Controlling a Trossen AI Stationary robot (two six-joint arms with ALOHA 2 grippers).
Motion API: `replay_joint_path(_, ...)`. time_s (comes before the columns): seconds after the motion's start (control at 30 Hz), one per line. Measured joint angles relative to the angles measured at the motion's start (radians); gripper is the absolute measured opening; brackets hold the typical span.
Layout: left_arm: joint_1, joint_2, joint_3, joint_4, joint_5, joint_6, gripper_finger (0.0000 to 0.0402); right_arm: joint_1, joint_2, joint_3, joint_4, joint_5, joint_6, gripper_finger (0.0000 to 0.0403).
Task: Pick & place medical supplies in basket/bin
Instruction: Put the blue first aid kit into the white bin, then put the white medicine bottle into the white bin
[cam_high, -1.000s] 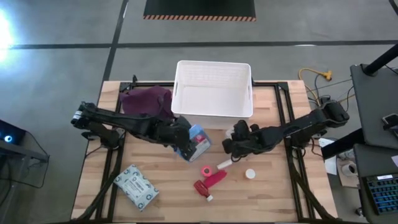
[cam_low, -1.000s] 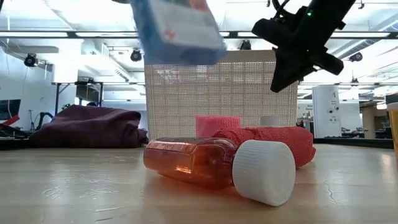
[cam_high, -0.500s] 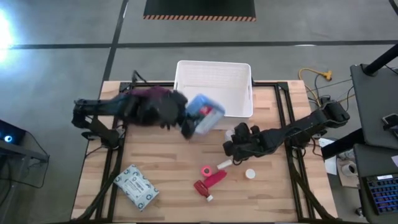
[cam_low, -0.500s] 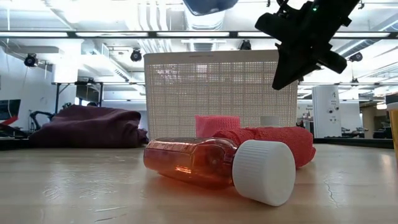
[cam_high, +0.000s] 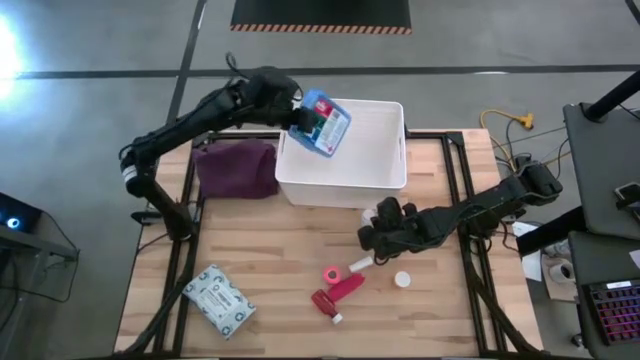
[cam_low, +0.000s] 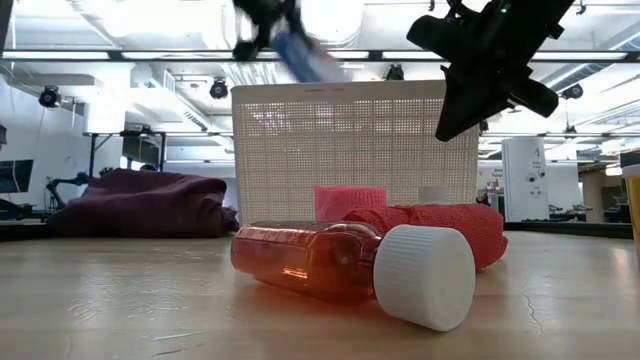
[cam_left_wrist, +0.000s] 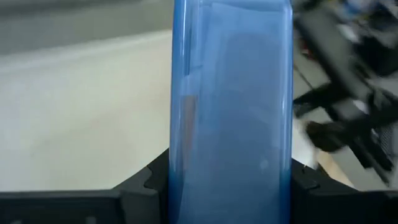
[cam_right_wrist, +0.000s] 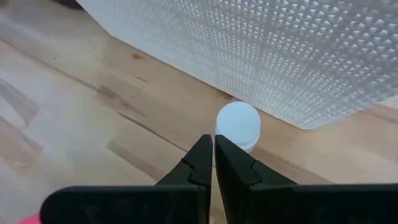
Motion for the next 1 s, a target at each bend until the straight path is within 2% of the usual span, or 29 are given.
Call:
replay_joint_path(0.1,0.064,-0.014,-0.137,0.071,0.022,-0.131,0.0152,0.001,0.0,0.01,-0.001,-0.003,0.0,0.0013)
replay_joint_path(0.2,0.081,-0.057,-0.248,0.204,0.028,-0.204,0.0186,0.002,0.0,0.022,-0.003,-0.003,0.004,0.0013)
replay_joint_path(0.37,0.08,-0.098,-0.375,0.409,0.038,-0.202,0.0267,0.002,0.0,0.035,-0.004,-0.004,-0.001,0.0013)
replay_joint_path(0.5,0.082,-0.145,-0.399,0.431,0.051,-0.151,0.0316,-0.001,0.0,0.039,-0.004,-0.004,-0.001,0.0013)
replay_joint_path(0.6,0.079,-0.205,-0.397,0.419,0.07,-0.063,0.0327,-0.001,0.0,0.039,-0.004,-0.003,0.0,0.0013)
replay_joint_path(0.7,0.032,-0.303,-0.369,0.353,0.129,0.045,0.0325,-0.001,0.0,0.034,-0.005,-0.004,0.0,0.0013)
replay_joint_path(0.8,-0.037,-0.414,-0.335,0.135,0.151,0.097,0.0316,-0.001,0.0,0.034,-0.005,-0.004,-0.002,0.0013)
replay_joint_path(0.9,-0.112,-0.512,-0.333,-0.112,0.129,0.052,0.0307,-0.001,0.0,0.034,-0.002,-0.004,-0.014,0.0013)
replay_joint_path(1.0,-0.221,-0.591,-0.361,-0.295,0.098,-0.039,0.03,-0.001,0.0,0.044,0.019,-0.016,-0.105,0.0013)
